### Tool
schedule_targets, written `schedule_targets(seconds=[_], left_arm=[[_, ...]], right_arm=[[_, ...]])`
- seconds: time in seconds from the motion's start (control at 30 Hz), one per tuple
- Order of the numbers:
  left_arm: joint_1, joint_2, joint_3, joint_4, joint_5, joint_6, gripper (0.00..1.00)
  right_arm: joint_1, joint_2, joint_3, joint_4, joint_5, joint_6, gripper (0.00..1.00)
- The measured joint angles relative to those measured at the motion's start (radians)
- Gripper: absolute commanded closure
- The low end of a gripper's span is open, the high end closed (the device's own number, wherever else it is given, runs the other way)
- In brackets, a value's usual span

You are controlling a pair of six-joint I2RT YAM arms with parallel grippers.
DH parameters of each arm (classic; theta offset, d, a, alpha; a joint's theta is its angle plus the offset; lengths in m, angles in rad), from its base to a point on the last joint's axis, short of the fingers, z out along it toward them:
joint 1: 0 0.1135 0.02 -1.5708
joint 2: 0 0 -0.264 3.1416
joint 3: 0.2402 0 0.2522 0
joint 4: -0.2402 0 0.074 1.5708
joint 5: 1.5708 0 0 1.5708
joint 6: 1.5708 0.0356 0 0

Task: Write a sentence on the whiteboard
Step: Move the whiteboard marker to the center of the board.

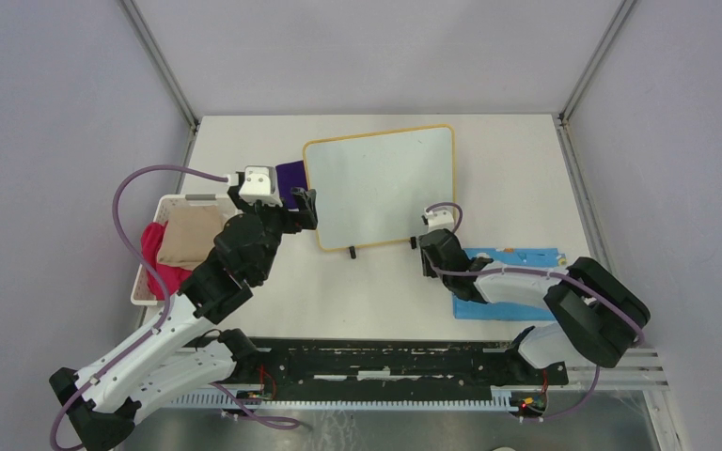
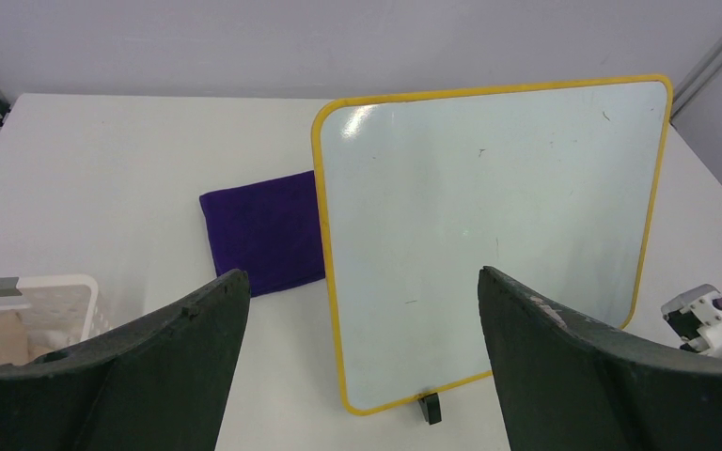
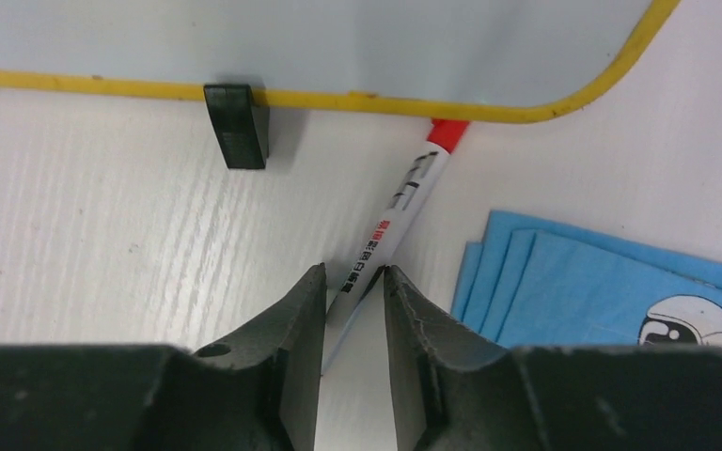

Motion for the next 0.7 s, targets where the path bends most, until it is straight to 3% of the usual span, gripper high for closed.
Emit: schedule_targets(seconds=[0.17,0.37,0.57,0.7], left_arm=[[0.0,0.0,0.0,0.0,0.002,0.0,0.05],[0.0,0.0,0.0,-0.001,0.007,0.0,0.05],[0.0,0.012,0.02,-0.027,0.005,-0.011,0.01],[0.0,0.065,0.12,-0.058,-0.025,-0.061,0.0]], right_arm=[[0.019,-0.063,-0.021,-0.066,-0.037,-0.059,0.68],[0.02,-0.133,-0.014,-0.186,-0.077,-0.127,0.4],[0.004,-0.186,0.064,-0.272,-0.08,-0.112,0.34],[-0.025,-0.173,0.142,-0.298,-0.107,-0.064,0.24]])
